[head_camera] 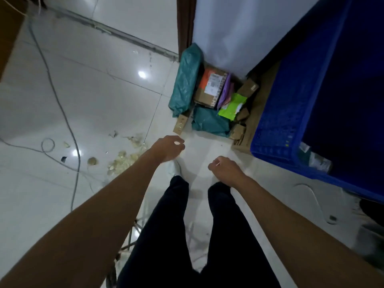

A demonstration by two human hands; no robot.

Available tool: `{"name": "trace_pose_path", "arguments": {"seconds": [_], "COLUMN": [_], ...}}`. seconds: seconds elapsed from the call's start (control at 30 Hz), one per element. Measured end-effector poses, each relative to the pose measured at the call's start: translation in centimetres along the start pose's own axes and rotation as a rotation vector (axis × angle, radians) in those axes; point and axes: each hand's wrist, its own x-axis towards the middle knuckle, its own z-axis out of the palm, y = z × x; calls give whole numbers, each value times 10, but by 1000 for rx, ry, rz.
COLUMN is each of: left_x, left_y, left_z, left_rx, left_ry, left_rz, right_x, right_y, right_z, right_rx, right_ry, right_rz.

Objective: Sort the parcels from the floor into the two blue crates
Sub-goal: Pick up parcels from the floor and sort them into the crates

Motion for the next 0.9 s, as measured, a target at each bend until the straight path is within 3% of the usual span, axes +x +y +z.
{"name": "trace_pose_path", "arguments": {"seconds": [0.33,0.6,0.8,0.9], "left_x": [222,402,455,454], "left_y": [-125,-168,-168,-166], "left_z": [75,115,132,139], "left_rx": [-116,-217,-180,-95], "left_ry": [73,180,171,187], "left_rz": [-142,-75,10,43], "right_x": [270,488,550,549], "right_y": [-10,8,14,13], "right_z": [92,144,154,157], "right_rx": [30,264,502,472], "right_ry": [-75,-29,-14,-66], "right_rz": [-2,39,35,1]}}
